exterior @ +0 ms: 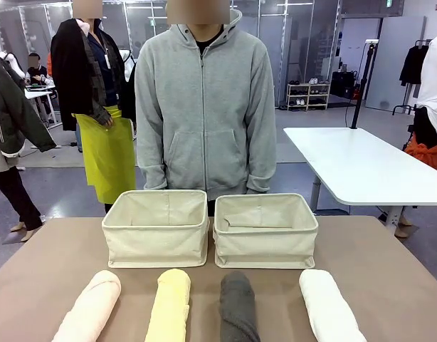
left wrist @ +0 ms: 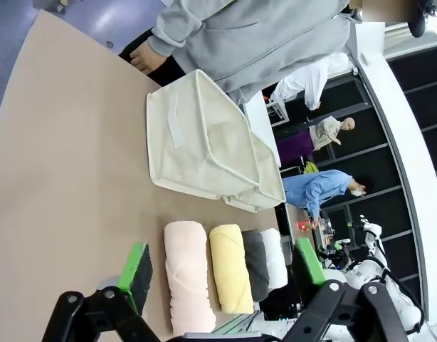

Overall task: Divide the towels into two baskets.
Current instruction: Pick up one hotel-folded towel and place it in the Fabric basket indicated by the person.

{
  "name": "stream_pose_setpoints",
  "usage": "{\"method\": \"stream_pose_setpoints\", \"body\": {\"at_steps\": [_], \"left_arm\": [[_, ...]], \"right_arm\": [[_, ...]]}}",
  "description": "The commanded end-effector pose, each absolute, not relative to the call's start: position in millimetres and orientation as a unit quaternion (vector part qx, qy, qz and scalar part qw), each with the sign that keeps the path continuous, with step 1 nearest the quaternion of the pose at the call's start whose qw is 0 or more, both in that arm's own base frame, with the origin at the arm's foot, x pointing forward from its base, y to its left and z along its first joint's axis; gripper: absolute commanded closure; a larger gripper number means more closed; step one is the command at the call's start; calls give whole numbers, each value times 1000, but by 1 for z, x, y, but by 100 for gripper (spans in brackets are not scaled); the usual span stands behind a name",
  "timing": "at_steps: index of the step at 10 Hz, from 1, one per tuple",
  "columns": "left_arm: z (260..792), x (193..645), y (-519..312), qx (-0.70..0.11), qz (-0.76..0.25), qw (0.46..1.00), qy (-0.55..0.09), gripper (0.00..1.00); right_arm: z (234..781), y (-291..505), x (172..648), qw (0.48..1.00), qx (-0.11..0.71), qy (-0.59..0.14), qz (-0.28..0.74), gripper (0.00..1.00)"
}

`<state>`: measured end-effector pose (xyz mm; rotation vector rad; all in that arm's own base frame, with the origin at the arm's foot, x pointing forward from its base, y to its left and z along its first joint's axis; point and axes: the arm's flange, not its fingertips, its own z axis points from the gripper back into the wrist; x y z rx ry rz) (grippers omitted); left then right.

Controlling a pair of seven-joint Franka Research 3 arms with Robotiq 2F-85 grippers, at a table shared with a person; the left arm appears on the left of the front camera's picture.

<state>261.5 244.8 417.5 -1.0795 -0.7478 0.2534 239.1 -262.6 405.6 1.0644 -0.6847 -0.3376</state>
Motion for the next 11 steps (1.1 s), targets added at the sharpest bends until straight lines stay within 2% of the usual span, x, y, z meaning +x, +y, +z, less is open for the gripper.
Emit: {"method": "stream_pose_setpoints", "body": {"at_steps": [1, 11], "left_arm": [[416, 261, 246, -506, 118, 780, -348, 0], [416, 261, 246, -506, 118, 780, -348, 0]], "right_arm": [[401, -262, 241, 788, 502, -318, -161, 0], [401, -262, 241, 788, 502, -318, -161, 0]]}}
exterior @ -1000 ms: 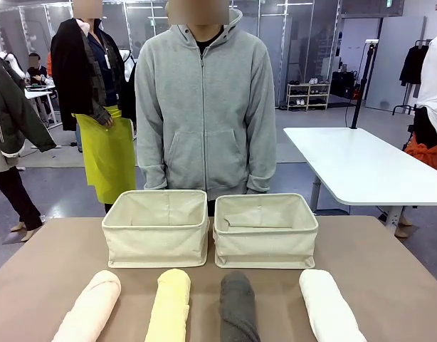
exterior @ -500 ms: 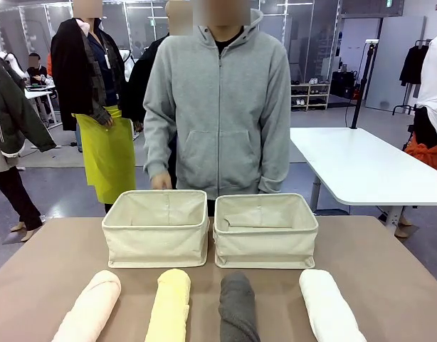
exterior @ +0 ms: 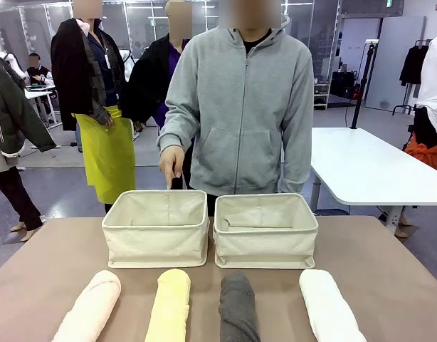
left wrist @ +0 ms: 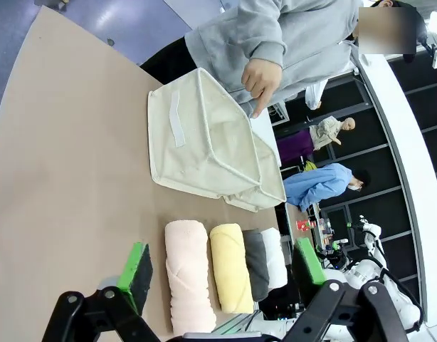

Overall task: Divide the towels into two baskets.
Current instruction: Pick up one hotel-folded towel and place it in the Fabric basket indicated by the person.

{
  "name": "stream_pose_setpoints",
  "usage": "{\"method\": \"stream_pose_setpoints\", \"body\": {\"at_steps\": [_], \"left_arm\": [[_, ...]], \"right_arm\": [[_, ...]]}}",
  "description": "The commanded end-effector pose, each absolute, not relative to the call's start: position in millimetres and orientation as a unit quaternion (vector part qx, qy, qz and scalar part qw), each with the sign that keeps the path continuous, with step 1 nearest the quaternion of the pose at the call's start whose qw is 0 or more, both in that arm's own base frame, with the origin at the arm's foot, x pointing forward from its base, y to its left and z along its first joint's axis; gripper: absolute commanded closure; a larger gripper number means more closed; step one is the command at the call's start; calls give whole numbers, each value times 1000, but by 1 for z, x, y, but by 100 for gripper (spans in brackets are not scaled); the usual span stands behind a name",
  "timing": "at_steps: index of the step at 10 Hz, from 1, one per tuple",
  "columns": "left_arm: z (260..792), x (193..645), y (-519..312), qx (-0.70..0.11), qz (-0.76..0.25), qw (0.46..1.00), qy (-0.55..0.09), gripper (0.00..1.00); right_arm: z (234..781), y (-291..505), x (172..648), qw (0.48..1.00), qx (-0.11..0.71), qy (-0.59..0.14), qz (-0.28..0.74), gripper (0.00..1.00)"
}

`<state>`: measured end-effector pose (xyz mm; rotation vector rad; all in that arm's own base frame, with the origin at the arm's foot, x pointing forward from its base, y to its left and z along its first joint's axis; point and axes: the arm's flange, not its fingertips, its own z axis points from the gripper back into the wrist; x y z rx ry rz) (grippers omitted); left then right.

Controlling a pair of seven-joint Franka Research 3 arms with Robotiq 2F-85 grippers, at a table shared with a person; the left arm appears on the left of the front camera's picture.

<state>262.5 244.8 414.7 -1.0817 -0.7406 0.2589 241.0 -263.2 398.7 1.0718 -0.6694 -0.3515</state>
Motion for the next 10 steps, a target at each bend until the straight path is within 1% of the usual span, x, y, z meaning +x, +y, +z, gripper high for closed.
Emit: {"method": "stream_pose_setpoints", "body": {"at_steps": [1, 5, 6, 7, 9, 10], "left_arm": [[416, 261, 246, -506, 118, 780, -348, 0], [415, 263, 245, -501, 120, 785, -343, 0], [437, 263, 233, -480, 79, 811, -324, 0], [451, 273, 210, -451, 49, 841, -296, 0], [459, 297, 148, -392, -18, 894, -217, 0], [451, 304, 119, -358, -51, 914, -186, 0]], "right_arm": [[401, -262, 241, 788, 502, -318, -161, 0], [401, -262, 241, 788, 502, -318, -161, 0], [401, -262, 241, 788, 502, -318, -161, 0], [401, -262, 241, 788, 502, -318, -161, 0], [401, -262, 241, 788, 502, -318, -161, 0], [401, -262, 241, 788, 502, -318, -161, 0]]}}
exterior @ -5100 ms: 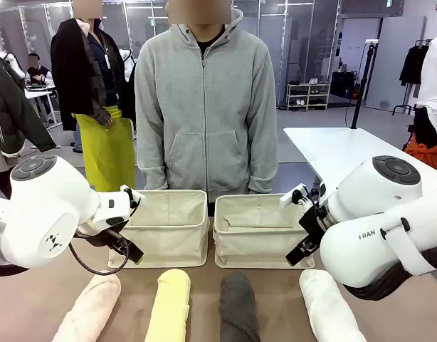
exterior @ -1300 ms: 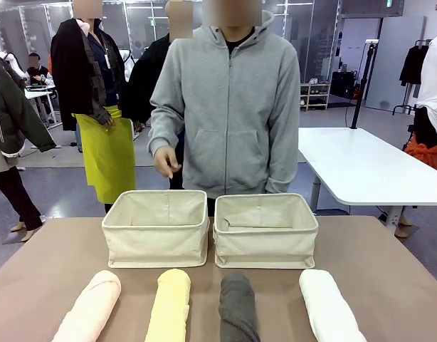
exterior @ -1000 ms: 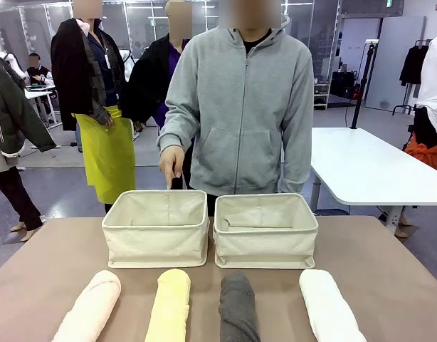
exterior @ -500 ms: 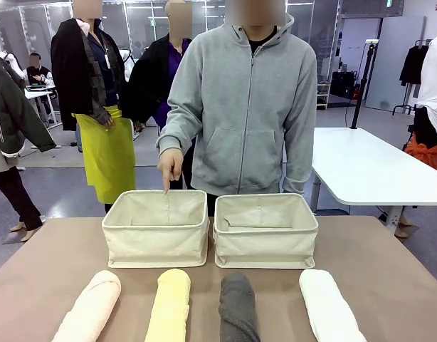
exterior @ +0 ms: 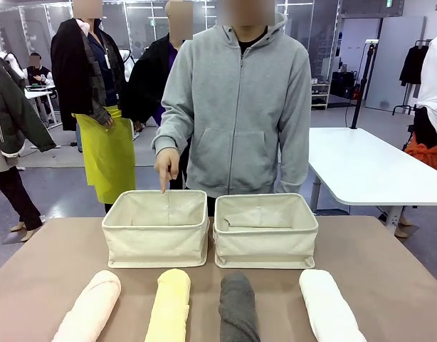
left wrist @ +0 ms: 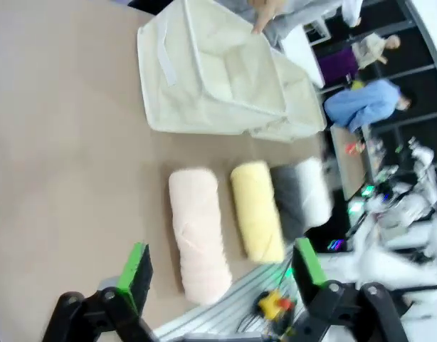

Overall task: Divide the towels into two baskets.
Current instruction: Pick up one hotel-folded towel and place it in the Fabric basket indicated by the person.

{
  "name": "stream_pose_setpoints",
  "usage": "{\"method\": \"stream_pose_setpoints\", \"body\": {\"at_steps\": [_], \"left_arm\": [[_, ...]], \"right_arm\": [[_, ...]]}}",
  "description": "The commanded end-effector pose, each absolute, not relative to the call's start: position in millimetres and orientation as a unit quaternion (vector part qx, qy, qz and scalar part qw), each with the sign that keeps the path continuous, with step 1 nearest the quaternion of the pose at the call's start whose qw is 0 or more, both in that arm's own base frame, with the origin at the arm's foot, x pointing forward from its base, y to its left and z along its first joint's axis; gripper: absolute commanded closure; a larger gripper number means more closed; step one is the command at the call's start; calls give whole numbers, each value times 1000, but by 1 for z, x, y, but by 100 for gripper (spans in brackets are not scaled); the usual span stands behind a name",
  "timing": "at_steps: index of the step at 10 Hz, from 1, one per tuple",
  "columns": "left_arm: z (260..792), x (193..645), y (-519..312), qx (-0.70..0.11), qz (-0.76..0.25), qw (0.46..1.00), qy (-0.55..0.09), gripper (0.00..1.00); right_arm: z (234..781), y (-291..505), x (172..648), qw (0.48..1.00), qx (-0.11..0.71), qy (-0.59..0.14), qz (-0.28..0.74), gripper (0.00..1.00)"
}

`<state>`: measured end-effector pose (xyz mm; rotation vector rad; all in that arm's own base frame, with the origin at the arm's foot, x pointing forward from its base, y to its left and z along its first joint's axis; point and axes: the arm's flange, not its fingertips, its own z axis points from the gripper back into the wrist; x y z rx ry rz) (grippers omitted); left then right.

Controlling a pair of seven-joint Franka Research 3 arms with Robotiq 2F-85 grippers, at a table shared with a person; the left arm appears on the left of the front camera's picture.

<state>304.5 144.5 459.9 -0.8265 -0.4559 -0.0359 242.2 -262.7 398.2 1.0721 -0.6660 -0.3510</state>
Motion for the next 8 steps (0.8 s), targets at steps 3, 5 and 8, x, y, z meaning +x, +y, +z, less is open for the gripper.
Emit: {"method": "stream_pose_setpoints", "body": {"at_steps": [3, 5, 8], "left_arm": [[439, 308, 47, -289, -111, 943, -124, 0], [423, 307, 13, -252, -128, 956, -82, 0], [386, 312, -27, -197, -99, 975, -34, 0]], "right_arm": [[401, -262, 241, 788, 502, -318, -161, 0], [401, -262, 241, 788, 502, -318, -161, 0], [401, -262, 241, 788, 502, -318, -161, 0]]}}
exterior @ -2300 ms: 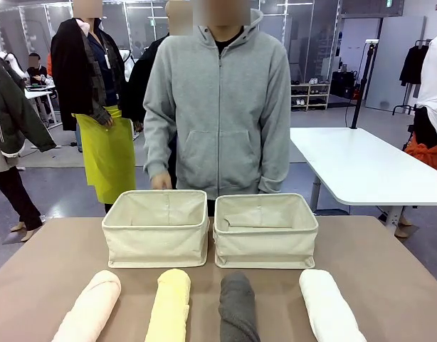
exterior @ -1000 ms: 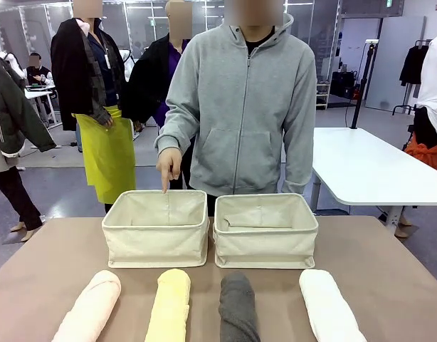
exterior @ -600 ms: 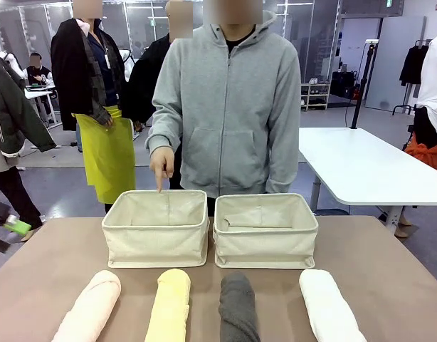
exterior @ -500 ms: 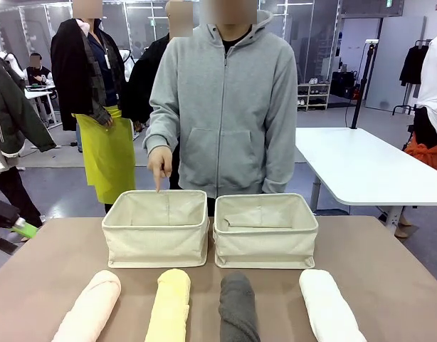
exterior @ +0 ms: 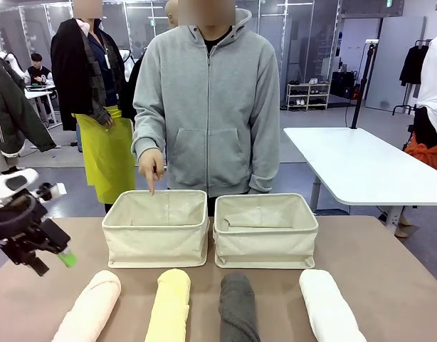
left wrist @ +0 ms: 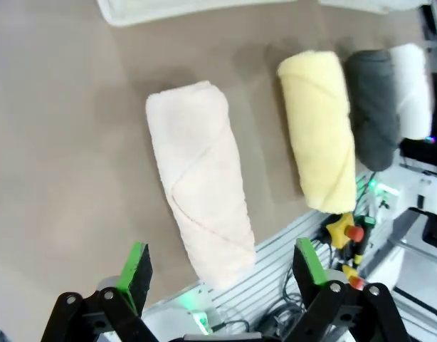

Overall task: Divide the towels into two baskets.
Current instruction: Pick up one hotel-folded towel and place it in the Fabric basket indicated by the person.

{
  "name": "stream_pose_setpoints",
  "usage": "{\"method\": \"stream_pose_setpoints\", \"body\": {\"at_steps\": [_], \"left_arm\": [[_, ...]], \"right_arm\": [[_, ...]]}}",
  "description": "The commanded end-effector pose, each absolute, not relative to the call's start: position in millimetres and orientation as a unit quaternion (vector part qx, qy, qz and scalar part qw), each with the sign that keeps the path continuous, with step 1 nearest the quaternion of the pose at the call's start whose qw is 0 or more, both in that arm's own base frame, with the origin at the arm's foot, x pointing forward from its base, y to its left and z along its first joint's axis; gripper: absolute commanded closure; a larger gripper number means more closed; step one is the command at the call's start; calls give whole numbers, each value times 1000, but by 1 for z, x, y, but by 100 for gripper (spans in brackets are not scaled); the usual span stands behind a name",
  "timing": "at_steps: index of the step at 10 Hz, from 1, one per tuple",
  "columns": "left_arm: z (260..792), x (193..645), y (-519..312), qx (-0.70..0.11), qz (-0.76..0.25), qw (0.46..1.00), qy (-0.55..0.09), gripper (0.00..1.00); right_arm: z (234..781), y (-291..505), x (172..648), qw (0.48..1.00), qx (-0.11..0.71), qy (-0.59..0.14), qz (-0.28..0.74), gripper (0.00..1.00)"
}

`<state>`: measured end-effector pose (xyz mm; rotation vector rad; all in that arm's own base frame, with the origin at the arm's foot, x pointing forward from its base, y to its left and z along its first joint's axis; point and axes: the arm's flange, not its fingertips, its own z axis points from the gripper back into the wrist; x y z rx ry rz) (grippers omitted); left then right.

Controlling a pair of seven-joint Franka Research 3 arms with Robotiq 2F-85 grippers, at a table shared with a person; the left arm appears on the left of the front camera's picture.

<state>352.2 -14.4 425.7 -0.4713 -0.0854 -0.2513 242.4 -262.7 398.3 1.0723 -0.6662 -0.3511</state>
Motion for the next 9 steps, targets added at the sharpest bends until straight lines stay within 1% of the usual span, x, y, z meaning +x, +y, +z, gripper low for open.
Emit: {"method": "stream_pose_setpoints", "body": {"at_steps": [1, 2, 5, 9], "left_arm": [[374, 314, -34, -181, -98, 978, -21, 0], [366, 315, -39, -158, -96, 983, -20, 0], [338, 312, -53, -145, -66, 987, -15, 0], [308, 304, -68, -139, -89, 986, 11, 0]], "right_arm": [[401, -262, 241, 788, 502, -318, -161, 0], [401, -262, 241, 788, 502, -318, -161, 0], [401, -262, 241, 788, 502, -318, -161, 0], [401, -262, 241, 788, 502, -318, -161, 0]]}}
